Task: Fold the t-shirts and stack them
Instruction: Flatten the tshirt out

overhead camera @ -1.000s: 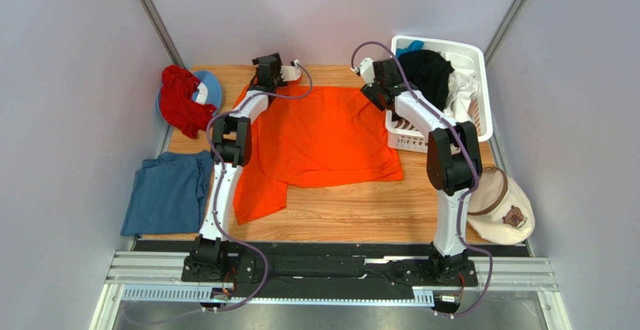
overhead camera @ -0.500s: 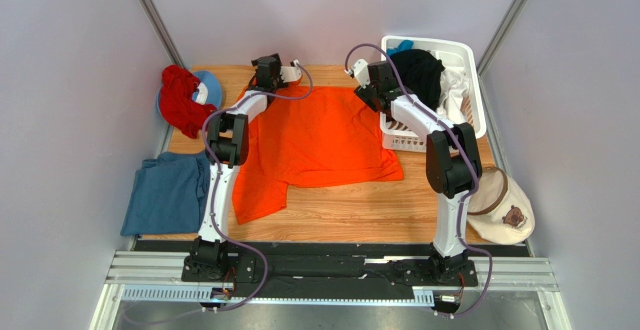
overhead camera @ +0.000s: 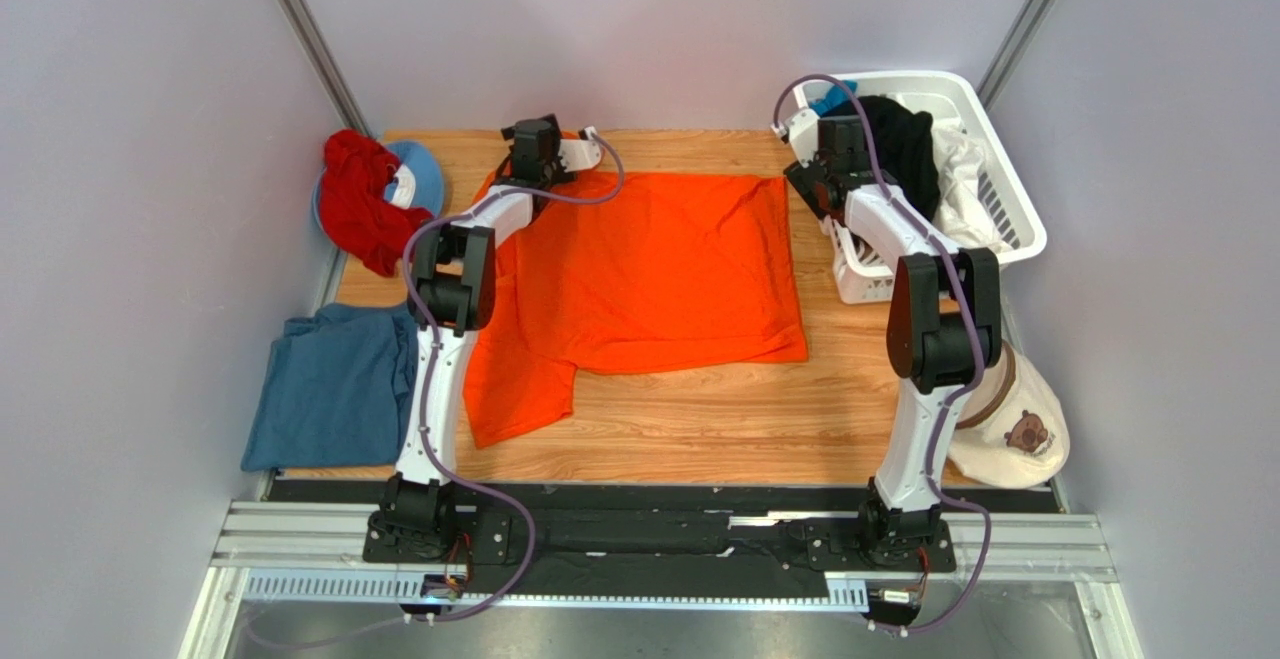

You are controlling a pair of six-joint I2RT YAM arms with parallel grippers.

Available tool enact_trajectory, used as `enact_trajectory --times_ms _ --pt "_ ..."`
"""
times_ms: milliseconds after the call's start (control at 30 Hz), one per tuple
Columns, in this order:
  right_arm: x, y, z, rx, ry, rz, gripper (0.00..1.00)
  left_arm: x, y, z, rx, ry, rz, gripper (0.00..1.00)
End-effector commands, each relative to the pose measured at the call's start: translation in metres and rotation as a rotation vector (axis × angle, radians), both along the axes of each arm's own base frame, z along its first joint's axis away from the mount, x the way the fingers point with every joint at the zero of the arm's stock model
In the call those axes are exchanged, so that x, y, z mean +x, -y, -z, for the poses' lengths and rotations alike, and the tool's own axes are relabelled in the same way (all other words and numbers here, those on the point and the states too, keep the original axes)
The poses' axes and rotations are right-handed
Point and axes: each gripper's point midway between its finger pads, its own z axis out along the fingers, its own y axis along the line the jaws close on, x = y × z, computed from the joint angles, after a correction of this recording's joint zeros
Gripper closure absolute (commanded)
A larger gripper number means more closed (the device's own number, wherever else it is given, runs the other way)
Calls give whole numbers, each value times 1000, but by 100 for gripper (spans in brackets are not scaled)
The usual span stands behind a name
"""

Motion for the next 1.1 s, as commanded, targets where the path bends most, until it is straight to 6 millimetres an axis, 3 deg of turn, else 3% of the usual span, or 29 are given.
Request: enact_trajectory --times_ms 0,167,567,800,1067 --pt "-12 50 22 -67 -65 80 35 5 6 -63 -36 121 5 12" --pt "-10 57 27 -45 -76 132 36 3 5 -61 -32 118 3 12" --pt "-19 45 62 150 -145 287 36 3 4 -54 -31 109 1 12" --pt "-16 51 63 255 -133 422 36 0 4 -49 -23 105 3 12" --pt "-35 33 80 398 -227 529 42 1 4 -53 -26 110 4 12"
